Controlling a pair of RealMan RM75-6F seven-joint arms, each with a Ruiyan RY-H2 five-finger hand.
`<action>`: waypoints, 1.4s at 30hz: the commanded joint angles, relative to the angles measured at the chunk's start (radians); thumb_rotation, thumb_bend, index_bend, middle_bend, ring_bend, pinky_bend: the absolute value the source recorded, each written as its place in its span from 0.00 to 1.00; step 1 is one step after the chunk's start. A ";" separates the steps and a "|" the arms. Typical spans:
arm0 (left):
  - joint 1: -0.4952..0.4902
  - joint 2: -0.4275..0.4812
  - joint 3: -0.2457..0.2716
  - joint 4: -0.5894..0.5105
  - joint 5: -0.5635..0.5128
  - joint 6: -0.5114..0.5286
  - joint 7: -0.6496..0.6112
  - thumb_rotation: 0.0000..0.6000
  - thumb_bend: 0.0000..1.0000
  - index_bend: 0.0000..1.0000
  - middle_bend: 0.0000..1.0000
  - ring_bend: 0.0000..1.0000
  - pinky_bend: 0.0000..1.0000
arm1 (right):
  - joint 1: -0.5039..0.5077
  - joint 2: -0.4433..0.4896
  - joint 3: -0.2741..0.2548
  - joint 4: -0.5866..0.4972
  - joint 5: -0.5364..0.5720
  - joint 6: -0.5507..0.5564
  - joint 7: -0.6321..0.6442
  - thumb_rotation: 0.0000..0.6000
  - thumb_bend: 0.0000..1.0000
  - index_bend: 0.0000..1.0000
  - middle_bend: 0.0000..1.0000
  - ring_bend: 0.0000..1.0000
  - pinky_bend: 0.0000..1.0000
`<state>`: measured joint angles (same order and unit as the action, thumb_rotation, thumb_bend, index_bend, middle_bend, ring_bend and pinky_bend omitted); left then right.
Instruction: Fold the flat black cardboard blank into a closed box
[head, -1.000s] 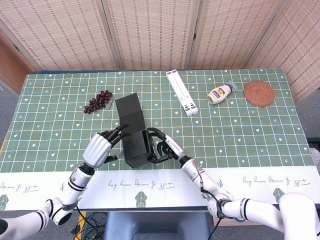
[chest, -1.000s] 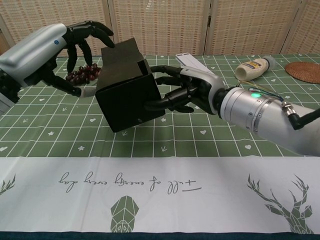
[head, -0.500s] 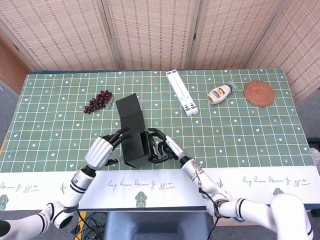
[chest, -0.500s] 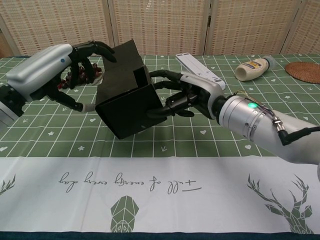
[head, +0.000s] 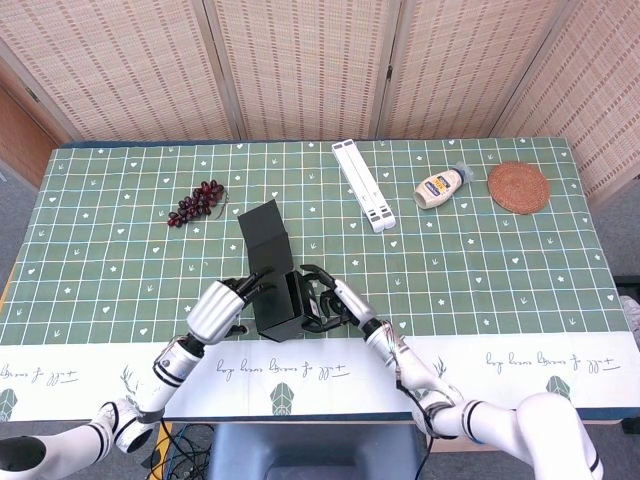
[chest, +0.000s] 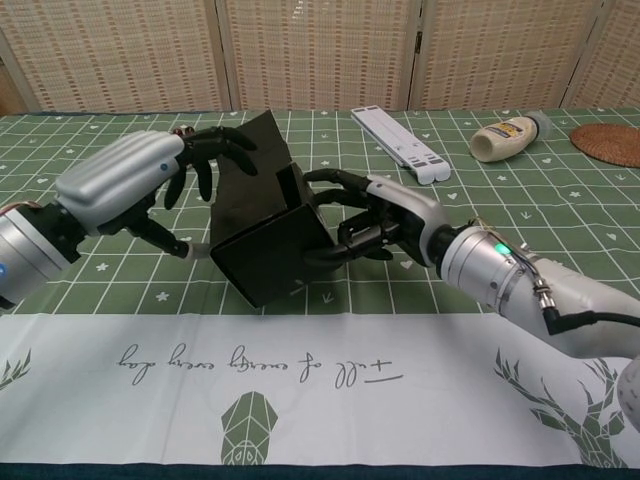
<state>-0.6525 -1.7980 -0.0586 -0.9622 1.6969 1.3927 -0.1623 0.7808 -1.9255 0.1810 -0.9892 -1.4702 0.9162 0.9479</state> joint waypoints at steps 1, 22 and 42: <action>0.002 0.003 0.004 -0.002 -0.002 -0.002 0.004 1.00 0.03 0.27 0.18 0.48 0.66 | -0.004 -0.007 -0.016 0.016 -0.012 0.008 0.016 1.00 0.29 0.09 0.34 0.74 0.94; 0.017 0.023 0.025 -0.080 -0.027 -0.044 0.083 1.00 0.03 0.22 0.16 0.47 0.66 | -0.040 -0.017 -0.083 0.082 -0.032 0.028 0.009 1.00 0.29 0.09 0.34 0.72 0.94; -0.016 -0.040 0.017 -0.060 0.007 -0.028 0.072 1.00 0.03 0.36 0.24 0.48 0.66 | -0.057 -0.022 -0.096 0.078 -0.042 0.055 -0.019 1.00 0.29 0.09 0.34 0.72 0.94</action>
<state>-0.6667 -1.8370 -0.0408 -1.0226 1.7021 1.3659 -0.0929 0.7241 -1.9479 0.0852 -0.9113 -1.5121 0.9713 0.9289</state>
